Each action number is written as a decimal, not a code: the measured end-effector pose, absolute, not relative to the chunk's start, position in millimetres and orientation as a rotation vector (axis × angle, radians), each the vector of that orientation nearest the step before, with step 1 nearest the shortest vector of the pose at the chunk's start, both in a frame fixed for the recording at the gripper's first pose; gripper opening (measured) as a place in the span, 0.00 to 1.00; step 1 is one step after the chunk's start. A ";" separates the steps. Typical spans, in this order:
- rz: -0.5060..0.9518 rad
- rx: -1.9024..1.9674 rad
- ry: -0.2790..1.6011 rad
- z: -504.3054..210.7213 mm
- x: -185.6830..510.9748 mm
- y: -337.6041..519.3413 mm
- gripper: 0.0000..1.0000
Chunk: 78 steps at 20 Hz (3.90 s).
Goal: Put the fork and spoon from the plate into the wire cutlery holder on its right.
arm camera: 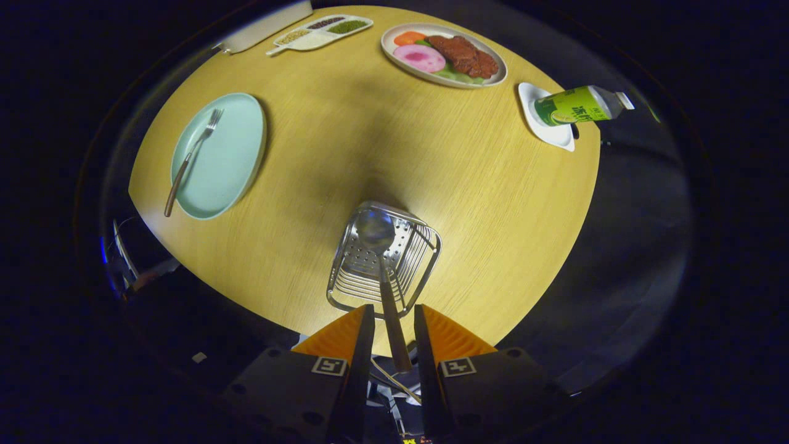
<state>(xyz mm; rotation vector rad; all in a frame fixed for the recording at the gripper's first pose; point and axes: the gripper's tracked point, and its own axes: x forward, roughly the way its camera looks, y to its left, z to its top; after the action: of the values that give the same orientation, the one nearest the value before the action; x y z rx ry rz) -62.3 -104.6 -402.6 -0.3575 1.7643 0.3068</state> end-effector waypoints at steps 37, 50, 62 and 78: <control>0.233 0.014 1.373 -491.9 -50.8 239.1 0.06; 0.446 -0.098 1.417 -351.4 -40.4 81.4 0.06; 0.374 -0.374 1.867 -349.2 -97.4 -120.9 0.06; 0.437 -0.600 2.169 -400.3 -70.5 -118.0 0.09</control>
<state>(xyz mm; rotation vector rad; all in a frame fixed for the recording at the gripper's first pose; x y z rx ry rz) -70.5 -118.0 -400.3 -0.6002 2.1687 0.4369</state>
